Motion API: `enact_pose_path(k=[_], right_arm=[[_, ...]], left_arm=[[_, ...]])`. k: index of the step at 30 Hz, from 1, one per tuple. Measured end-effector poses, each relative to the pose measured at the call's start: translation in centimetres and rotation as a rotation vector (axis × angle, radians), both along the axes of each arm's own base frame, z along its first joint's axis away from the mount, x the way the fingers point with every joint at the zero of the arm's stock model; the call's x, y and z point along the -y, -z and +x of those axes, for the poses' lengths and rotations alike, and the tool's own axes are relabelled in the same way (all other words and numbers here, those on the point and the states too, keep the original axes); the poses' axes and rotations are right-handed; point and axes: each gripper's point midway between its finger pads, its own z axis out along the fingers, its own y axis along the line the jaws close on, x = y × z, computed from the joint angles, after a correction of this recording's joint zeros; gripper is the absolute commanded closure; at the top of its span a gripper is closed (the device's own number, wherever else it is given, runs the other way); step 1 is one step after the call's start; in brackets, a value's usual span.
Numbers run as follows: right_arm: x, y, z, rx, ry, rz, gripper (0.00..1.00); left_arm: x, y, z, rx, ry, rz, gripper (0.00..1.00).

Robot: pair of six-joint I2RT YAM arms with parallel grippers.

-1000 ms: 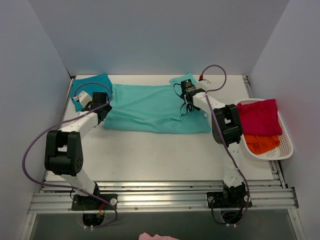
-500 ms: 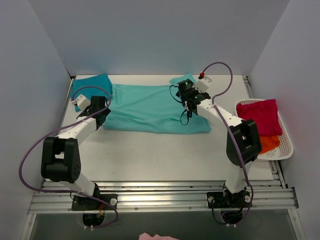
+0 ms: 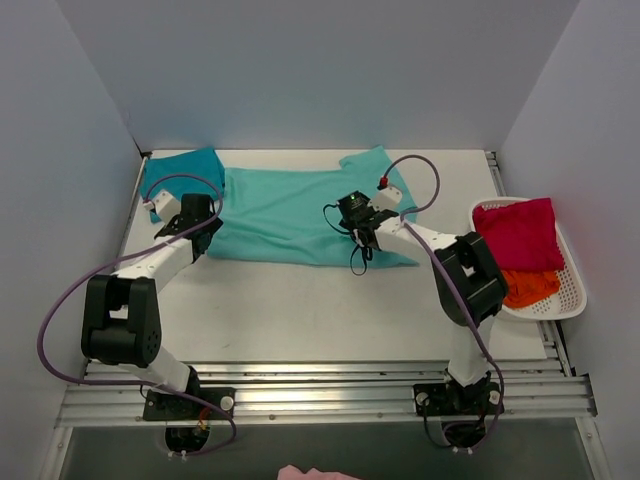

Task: Fold and stack the t-shirts
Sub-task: Fold the flattened tshirt in 1/3 of the way

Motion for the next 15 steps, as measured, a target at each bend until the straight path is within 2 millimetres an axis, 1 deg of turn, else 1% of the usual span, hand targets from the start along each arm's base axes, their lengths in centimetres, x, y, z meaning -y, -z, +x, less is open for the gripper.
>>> enact_pose_path(k=[6, 15], right_arm=[[-0.1, 1.5, 0.1, -0.020, 0.000, -0.012, 0.38], [0.1, 3.2, 0.4, -0.037, 0.006, -0.022, 0.38]], left_arm=[[0.0, 0.1, 0.1, 0.006, 0.002, -0.002, 0.03], [0.1, 0.0, 0.2, 0.016, 0.004, -0.003, 0.02]])
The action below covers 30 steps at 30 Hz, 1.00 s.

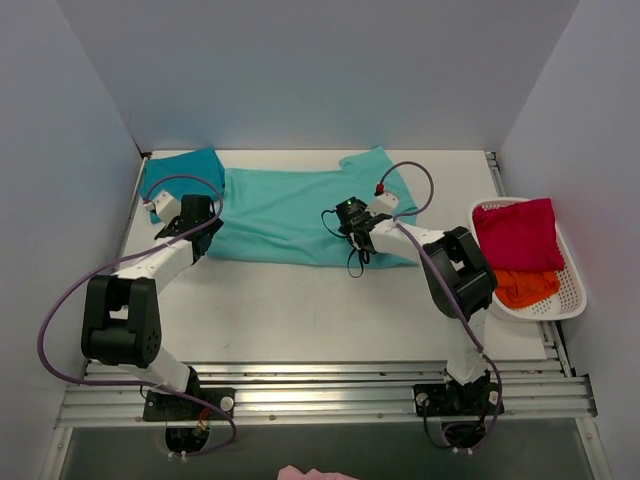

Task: Fold and stack the t-shirts
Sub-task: Fold the flattened tshirt in 1/3 of the way

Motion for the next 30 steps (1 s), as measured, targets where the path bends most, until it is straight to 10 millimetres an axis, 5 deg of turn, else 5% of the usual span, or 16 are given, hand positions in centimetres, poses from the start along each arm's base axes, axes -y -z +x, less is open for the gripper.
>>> enact_pose_path(k=[23, 30], right_arm=[[-0.6, 0.5, 3.3, 0.026, 0.014, 0.026, 0.46], [-0.8, 0.7, 3.5, 0.022, 0.009, 0.032, 0.84]], left_arm=[[0.0, 0.1, 0.0, 0.004, 0.003, 0.002, 0.02], [0.0, 0.1, 0.1, 0.005, 0.005, 0.004, 0.02]])
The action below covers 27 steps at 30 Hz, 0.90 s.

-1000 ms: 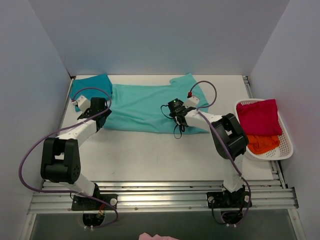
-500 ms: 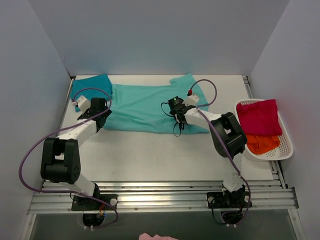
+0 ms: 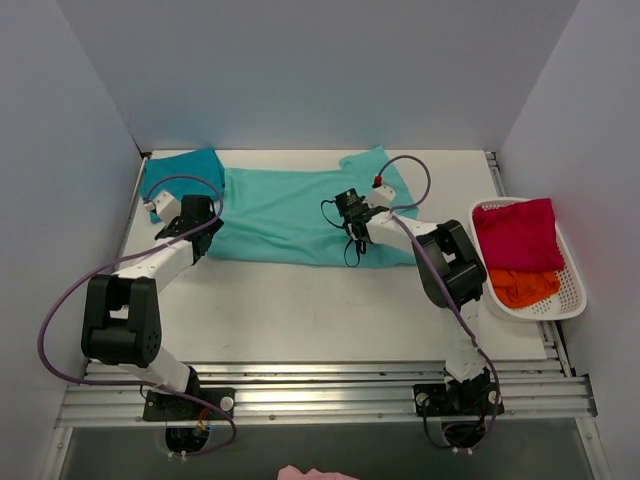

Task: Fold and stack the t-shirts
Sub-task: Fold the flattened tshirt in 1/3 of the way

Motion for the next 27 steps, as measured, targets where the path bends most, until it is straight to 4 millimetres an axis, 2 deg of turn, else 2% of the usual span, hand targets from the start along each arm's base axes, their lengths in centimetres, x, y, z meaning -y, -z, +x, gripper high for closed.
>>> enact_pose_path(k=[2, 7, 13, 17, 18, 20, 27], right_arm=[[0.0, 0.0, 0.0, 0.000, -0.001, 0.001, 0.87], [-0.3, -0.5, 0.5, 0.006, -0.003, 0.002, 0.84], [-1.0, -2.2, 1.7, 0.035, -0.008, 0.012, 0.80], [-1.7, -3.4, 3.5, 0.066, -0.009, 0.014, 0.70], [-2.0, -3.6, 4.2, 0.074, -0.010, 0.016, 0.64], [-2.4, -3.4, 5.3, 0.080, -0.011, 0.013, 0.57], [-2.6, -0.9, 9.1, 0.071, -0.014, -0.020, 0.51]], left_arm=[[0.0, 0.0, 0.0, 0.000, 0.002, -0.001, 0.02], [0.1, 0.2, 0.1, -0.003, 0.004, -0.001, 0.02], [0.1, 0.7, 0.1, -0.014, 0.010, 0.003, 0.02], [0.1, 0.7, 0.2, -0.015, 0.012, 0.005, 0.02], [0.1, 0.7, 0.2, -0.015, 0.013, 0.005, 0.02], [0.1, 0.8, 0.2, -0.016, 0.013, 0.006, 0.02], [0.1, 1.1, 0.3, -0.021, 0.015, 0.009, 0.02]])
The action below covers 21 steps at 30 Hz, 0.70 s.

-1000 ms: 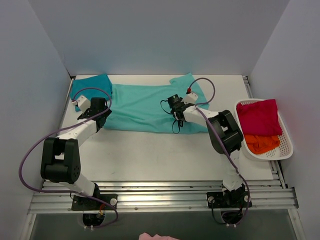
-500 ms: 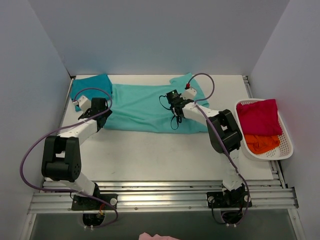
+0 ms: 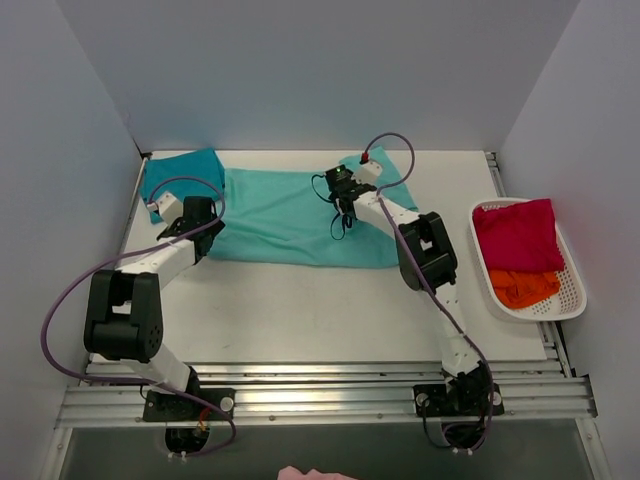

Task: Fold and stack the t-shirts
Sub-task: Fold the flattened tshirt in 1/3 of the way

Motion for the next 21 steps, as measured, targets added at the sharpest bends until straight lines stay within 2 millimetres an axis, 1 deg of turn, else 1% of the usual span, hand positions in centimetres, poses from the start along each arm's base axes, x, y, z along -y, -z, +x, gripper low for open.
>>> enact_pose_path(k=[2, 3, 6, 8, 9, 13, 14, 16, 17, 18, 19, 21], right_arm=[[0.7, 0.4, 0.4, -0.010, -0.002, -0.018, 0.50], [1.2, 0.2, 0.5, -0.009, -0.001, -0.027, 0.50], [2.8, -1.6, 0.7, 0.017, 0.006, -0.043, 0.48], [4.5, -3.7, 0.1, 0.045, 0.018, -0.059, 0.47], [5.4, -5.2, -0.4, 0.062, 0.029, -0.068, 0.46], [8.9, -12.2, -2.6, 0.182, 0.080, -0.066, 0.41], [9.6, -13.9, -3.1, 0.220, 0.090, -0.058, 0.38], [11.1, -16.4, -4.0, 0.289, 0.110, -0.042, 0.33], [11.7, -17.0, -4.0, 0.305, 0.114, -0.039, 0.32], [12.0, -17.4, -3.7, 0.318, 0.107, -0.031, 0.31], [12.2, -17.4, -3.1, 0.320, 0.096, -0.024, 0.31], [12.9, -16.1, -1.6, 0.286, 0.065, -0.025, 0.30]], left_arm=[[0.0, 0.0, 0.0, 0.000, 0.000, 0.001, 0.02], [0.0, 0.0, 0.1, 0.002, 0.001, 0.002, 0.02], [0.0, -0.3, 0.1, 0.017, 0.004, 0.003, 0.02], [-0.1, -0.7, -0.2, 0.031, 0.005, 0.005, 0.02], [-0.2, -1.1, -0.4, 0.038, 0.006, 0.007, 0.02], [-0.2, -2.8, -0.5, 0.089, 0.009, 0.002, 0.02], [0.0, -3.1, -0.4, 0.102, 0.013, -0.004, 0.02], [0.4, -3.0, 0.0, 0.107, 0.034, -0.015, 0.02], [0.7, -2.9, 0.4, 0.105, 0.053, -0.022, 0.02], [1.2, -2.8, 1.1, 0.099, 0.081, -0.029, 0.02], [1.7, -2.7, 1.9, 0.092, 0.113, -0.036, 0.01], [3.0, -3.1, 4.4, 0.088, 0.185, -0.056, 0.00]])
